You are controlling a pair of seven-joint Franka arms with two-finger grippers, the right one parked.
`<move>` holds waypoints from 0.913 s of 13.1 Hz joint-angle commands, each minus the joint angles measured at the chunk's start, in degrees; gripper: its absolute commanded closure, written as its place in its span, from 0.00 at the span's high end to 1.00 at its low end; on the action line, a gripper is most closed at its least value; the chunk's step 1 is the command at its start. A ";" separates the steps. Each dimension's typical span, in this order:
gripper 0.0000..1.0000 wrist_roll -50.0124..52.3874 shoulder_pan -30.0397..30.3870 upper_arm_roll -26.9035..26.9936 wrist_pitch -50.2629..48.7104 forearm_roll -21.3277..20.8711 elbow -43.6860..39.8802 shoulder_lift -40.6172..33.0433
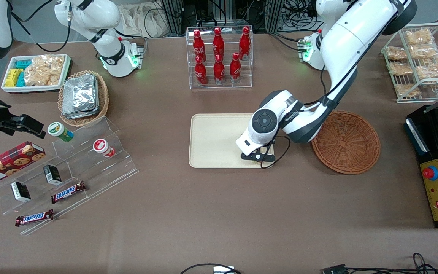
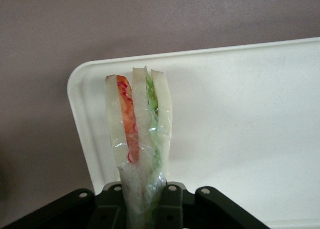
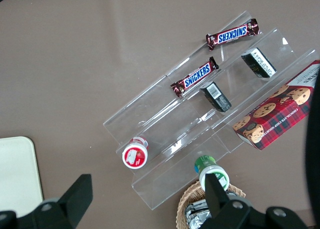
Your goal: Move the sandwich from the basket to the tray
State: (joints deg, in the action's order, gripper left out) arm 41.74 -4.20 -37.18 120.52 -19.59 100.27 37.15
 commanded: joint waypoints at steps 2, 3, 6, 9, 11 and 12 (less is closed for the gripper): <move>0.16 2.20 0.51 0.79 5.86 -1.06 4.67 -1.21; 0.19 3.08 0.51 1.05 5.87 -1.06 4.67 -1.12; 1.00 6.50 0.51 1.05 5.43 -1.06 4.67 -1.29; 1.00 8.53 0.51 0.96 5.25 -0.19 4.41 -1.82; 1.00 10.20 0.51 0.79 4.81 -0.27 4.23 -2.26; 1.00 10.12 0.51 0.70 4.64 -0.27 4.15 -2.96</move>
State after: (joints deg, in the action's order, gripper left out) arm 50.29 -3.98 -36.02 125.30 -19.66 103.79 36.42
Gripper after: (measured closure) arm 0.154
